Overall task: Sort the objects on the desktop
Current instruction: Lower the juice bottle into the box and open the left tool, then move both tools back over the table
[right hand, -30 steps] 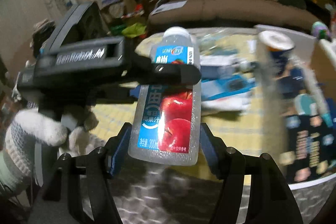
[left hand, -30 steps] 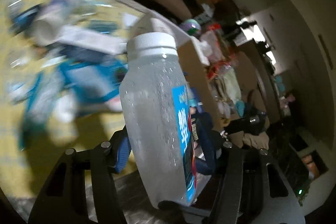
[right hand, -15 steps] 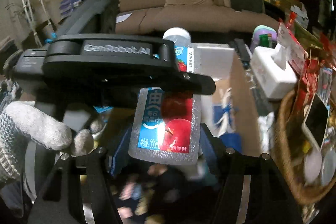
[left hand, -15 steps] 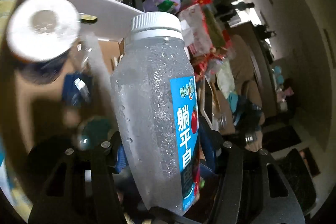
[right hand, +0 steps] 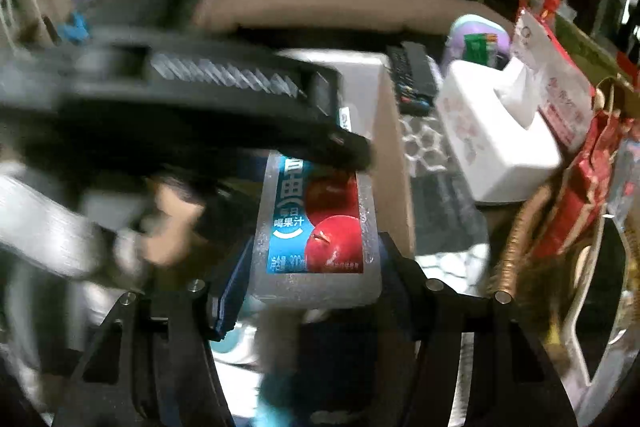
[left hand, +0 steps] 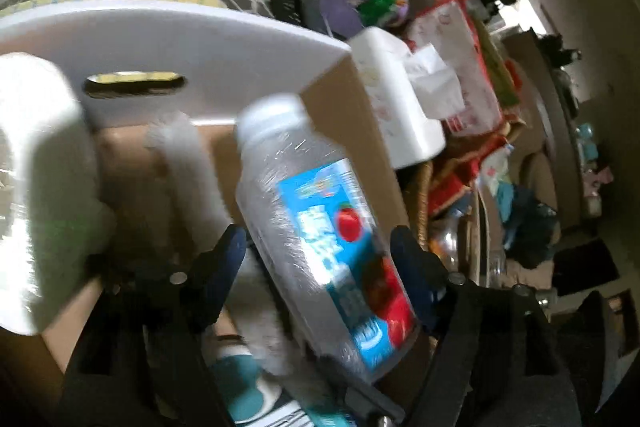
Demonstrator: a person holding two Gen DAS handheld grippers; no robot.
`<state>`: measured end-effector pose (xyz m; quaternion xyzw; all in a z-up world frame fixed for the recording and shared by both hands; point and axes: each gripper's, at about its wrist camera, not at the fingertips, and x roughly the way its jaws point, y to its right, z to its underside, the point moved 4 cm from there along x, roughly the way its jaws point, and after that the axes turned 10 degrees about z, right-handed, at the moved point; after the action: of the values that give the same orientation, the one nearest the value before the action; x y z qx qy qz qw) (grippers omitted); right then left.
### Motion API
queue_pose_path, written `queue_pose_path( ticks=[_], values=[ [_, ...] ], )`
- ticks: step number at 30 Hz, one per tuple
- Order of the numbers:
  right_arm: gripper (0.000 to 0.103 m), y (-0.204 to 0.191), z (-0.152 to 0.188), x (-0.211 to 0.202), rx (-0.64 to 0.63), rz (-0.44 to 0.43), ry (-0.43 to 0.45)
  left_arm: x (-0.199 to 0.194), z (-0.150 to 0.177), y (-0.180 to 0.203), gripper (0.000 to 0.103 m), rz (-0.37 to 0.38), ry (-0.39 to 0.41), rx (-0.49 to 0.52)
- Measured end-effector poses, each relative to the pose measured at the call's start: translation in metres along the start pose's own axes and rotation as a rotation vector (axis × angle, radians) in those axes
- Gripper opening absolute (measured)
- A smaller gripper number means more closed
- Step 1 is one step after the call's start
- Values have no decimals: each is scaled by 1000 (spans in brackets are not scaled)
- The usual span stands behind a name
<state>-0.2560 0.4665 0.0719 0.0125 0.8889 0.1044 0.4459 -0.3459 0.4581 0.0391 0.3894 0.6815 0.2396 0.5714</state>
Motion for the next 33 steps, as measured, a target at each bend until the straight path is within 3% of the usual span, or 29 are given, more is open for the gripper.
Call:
queue_pose_path(
  ticks=[4, 7, 15, 17, 20, 25, 29, 33],
  values=[
    [62, -14, 5, 16, -58, 114, -27, -8, 4, -7, 77, 26, 5, -16],
    [64, -17, 6, 18, -71, 140, -45, -8, 5, -11, 77, 22, 7, -24],
    [62, 15, 19, -24, 112, -15, -32, -24, 9, -8, 78, 27, 5, -26],
    [40, 21, 24, -29, 200, -97, -82, -33, 12, -2, 78, 23, 5, -6],
    [35, 21, 30, -25, 246, -154, -137, -52, 20, 6, 78, 27, 9, 20],
    [35, 5, 23, -4, 179, -3, -196, -95, 38, 15, 80, -20, 28, 100],
    [36, 6, 14, 11, 178, 56, -264, -128, 51, 11, 80, -38, 42, 121],
    [36, -11, 13, 29, 67, 128, -340, -163, 66, 5, 80, -98, 65, 159]
  ],
)
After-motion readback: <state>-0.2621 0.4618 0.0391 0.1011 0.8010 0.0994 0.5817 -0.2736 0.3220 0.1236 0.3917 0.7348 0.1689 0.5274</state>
